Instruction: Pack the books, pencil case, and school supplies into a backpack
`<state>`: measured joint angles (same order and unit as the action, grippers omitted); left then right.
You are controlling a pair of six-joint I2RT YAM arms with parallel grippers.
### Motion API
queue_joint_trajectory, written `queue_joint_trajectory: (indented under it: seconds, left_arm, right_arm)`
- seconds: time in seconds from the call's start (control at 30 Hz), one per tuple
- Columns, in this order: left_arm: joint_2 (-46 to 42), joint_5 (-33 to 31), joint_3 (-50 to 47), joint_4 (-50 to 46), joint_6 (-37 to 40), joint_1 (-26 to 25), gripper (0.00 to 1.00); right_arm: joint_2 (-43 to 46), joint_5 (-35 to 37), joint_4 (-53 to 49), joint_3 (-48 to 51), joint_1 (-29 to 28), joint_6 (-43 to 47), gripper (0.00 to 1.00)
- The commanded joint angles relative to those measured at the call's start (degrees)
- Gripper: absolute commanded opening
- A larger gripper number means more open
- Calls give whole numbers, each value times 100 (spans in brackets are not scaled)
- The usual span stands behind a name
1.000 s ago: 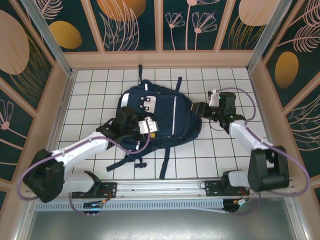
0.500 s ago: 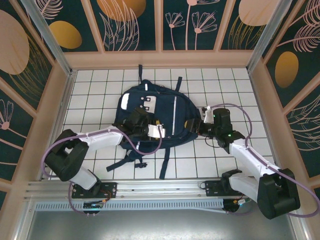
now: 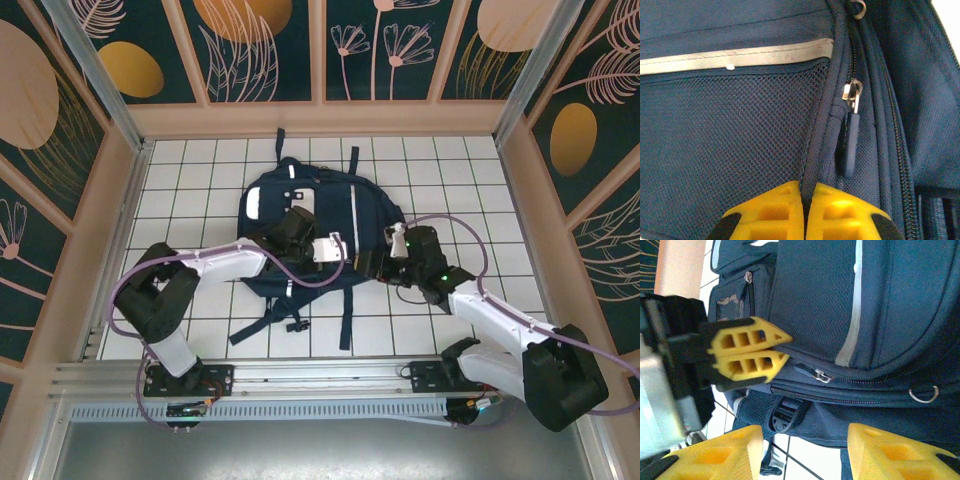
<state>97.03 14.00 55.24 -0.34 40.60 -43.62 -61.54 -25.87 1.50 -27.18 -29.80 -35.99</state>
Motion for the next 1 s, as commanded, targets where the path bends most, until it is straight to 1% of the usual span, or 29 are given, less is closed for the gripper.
queue_joint_trajectory:
  seconds: [0.0,0.07,0.13,0.23,0.33,0.37,0.4,0.5,0.63,0.73,0.8,0.9,0.97]
  left_arm:
    - [-451,562,178,-247,-1031,-22,0]
    - [-507,874,283,-388,-1334,-21,0]
    - [-544,1163,359,-431,-1634,-23,0]
    - [-504,1528,424,-490,-1809,-15,0]
    - [-503,1659,375,-415,-1898,-7,0]
    - [-541,1680,295,-283,-1906,-15,0]
    - [-583,1655,216,-162,-1900,-13,0]
    - [-632,1479,170,-167,-1798,-7,0]
    - [-772,1368,79,-232,-1448,36,0]
    - [-924,1204,-266,-230,-988,93,0]
    - [-1053,1118,-436,-271,-697,179,0]
    - [-1251,1167,-712,-308,-180,373,0]
    - [-1394,1087,-837,-360,131,482,0]
  right_arm:
    - [-36,636,328,66,-280,-96,47]
    - [-184,860,477,-7,-505,-99,48]
    - [-270,1272,721,-63,-781,-147,48]
    - [-392,1989,913,-215,-1156,-155,49]
    - [-577,3058,702,-444,-1465,-237,47]
    - [-632,3487,561,-488,-1566,-319,43]
    - [-684,3863,402,-536,-1635,-400,36]
    - [-796,4361,-45,-634,-1683,-453,17]
    - [-712,4544,-574,-716,-1680,-198,0]
    - [-571,4508,-1017,-792,-1493,238,0]
    - [-508,4147,-1297,-828,-1135,643,0]
    - [-541,3503,-1483,-800,-480,1218,0]
    - [-588,3271,-1576,-806,-209,1658,0]
